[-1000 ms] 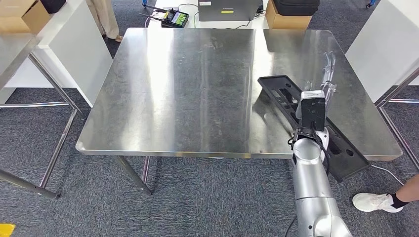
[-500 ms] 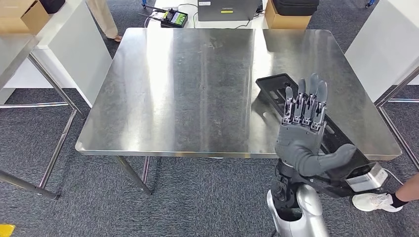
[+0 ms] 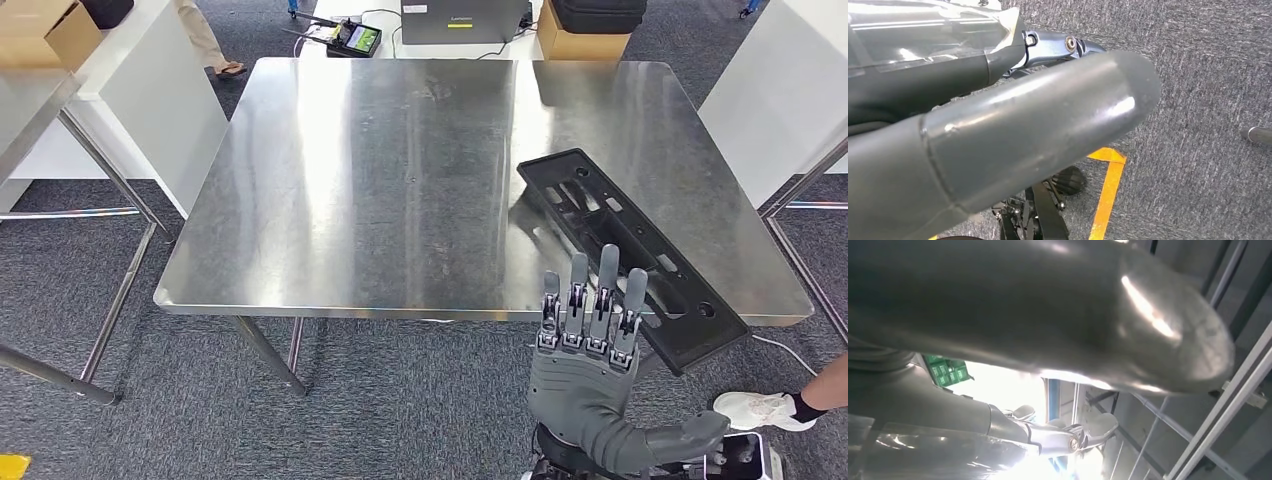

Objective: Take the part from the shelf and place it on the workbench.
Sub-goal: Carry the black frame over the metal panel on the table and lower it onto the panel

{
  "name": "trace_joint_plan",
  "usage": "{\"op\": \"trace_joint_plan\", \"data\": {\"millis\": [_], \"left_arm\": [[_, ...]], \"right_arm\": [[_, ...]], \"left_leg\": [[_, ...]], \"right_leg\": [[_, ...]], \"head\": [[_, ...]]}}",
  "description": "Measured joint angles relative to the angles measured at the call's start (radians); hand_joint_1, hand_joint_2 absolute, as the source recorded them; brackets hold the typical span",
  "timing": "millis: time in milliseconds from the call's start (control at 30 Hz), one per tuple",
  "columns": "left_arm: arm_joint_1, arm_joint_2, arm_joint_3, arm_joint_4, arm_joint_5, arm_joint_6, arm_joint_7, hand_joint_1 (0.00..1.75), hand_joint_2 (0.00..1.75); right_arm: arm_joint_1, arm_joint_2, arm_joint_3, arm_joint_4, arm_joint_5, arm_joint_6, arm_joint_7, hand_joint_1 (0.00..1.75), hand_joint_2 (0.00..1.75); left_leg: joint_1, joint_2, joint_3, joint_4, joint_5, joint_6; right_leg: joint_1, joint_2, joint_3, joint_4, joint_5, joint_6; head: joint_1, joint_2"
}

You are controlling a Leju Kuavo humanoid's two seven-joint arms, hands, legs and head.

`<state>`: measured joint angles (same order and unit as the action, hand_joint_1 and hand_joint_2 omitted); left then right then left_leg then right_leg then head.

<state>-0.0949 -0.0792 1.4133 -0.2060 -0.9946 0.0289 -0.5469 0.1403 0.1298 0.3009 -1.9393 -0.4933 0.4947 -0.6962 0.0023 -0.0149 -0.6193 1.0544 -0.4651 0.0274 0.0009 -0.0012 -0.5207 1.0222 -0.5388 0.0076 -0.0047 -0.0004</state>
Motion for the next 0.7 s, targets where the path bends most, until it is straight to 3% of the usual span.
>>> {"op": "trace_joint_plan", "data": {"millis": [200, 333, 400, 467, 567, 600, 633, 700], "left_arm": [[-0.002, 0.0, 0.011, 0.0, 0.0, -0.01, 0.0, 0.0, 0.0], [-0.004, 0.0, 0.012, 0.0, 0.0, -0.01, 0.001, 0.0, 0.0], [-0.004, 0.0, 0.012, 0.0, 0.0, -0.01, 0.001, 0.0, 0.0], [-0.006, -0.001, 0.012, 0.0, -0.001, -0.01, 0.002, 0.0, 0.0], [-0.008, -0.002, 0.012, 0.0, -0.002, -0.012, 0.003, 0.0, 0.0], [-0.008, -0.002, 0.012, 0.0, -0.002, -0.012, 0.004, 0.0, 0.0], [-0.008, -0.003, 0.012, 0.0, -0.003, -0.013, 0.005, 0.0, 0.0], [-0.008, -0.003, 0.012, 0.0, -0.003, -0.013, 0.009, 0.0, 0.0]], "right_arm": [[-0.005, 0.019, -0.022, 0.0, -0.014, -0.04, 0.018, 0.0, 0.0], [-0.006, 0.025, -0.029, 0.0, -0.017, -0.045, 0.021, 0.0, 0.0], [-0.007, 0.03, -0.032, -0.002, -0.018, -0.045, 0.021, 0.0, 0.0], [-0.01, 0.032, -0.034, -0.004, -0.018, -0.047, 0.022, 0.0, 0.0], [-0.011, 0.031, -0.04, -0.004, -0.024, -0.061, 0.031, 0.0, 0.0], [-0.011, 0.031, -0.043, -0.004, -0.026, -0.068, 0.037, 0.0, 0.0], [-0.012, 0.031, -0.045, -0.004, -0.029, -0.076, 0.042, 0.0, 0.0], [-0.014, 0.031, -0.046, -0.004, -0.034, -0.089, 0.052, 0.0, 0.0]], "left_leg": [[-0.004, 0.0, 0.001, 0.001, -0.002, 0.004], [-0.011, 0.0, 0.001, 0.001, -0.006, 0.014], [-0.007, 0.002, 0.012, -0.015, 0.0, 0.023], [0.003, 0.006, 0.027, -0.034, 0.009, 0.032], [0.007, 0.008, 0.03, -0.039, 0.012, 0.034], [0.008, 0.009, 0.029, -0.039, 0.012, 0.034], [0.011, 0.009, 0.029, -0.038, 0.012, 0.032], [0.018, 0.008, 0.029, -0.037, 0.011, 0.022]], "right_leg": [[-0.006, 0.0, 0.001, 0.0, 0.0, 0.002], [-0.012, 0.0, 0.003, -0.004, -0.001, 0.007], [-0.011, 0.0, 0.007, -0.003, -0.005, 0.013], [-0.009, 0.0, -0.009, 0.045, -0.034, 0.013], [-0.017, 0.001, -0.099, 0.215, -0.103, 0.012], [-0.021, 0.001, -0.117, 0.244, -0.106, 0.02], [-0.027, 0.001, -0.118, 0.238, -0.093, 0.033], [-0.041, -0.001, -0.068, 0.126, -0.034, 0.063]], "head": [[0.0, 0.0], [-0.001, 0.0], [-0.001, 0.0], [0.001, 0.0], [0.004, 0.0], [0.004, 0.0], [0.004, 0.0], [0.005, 0.0]]}}
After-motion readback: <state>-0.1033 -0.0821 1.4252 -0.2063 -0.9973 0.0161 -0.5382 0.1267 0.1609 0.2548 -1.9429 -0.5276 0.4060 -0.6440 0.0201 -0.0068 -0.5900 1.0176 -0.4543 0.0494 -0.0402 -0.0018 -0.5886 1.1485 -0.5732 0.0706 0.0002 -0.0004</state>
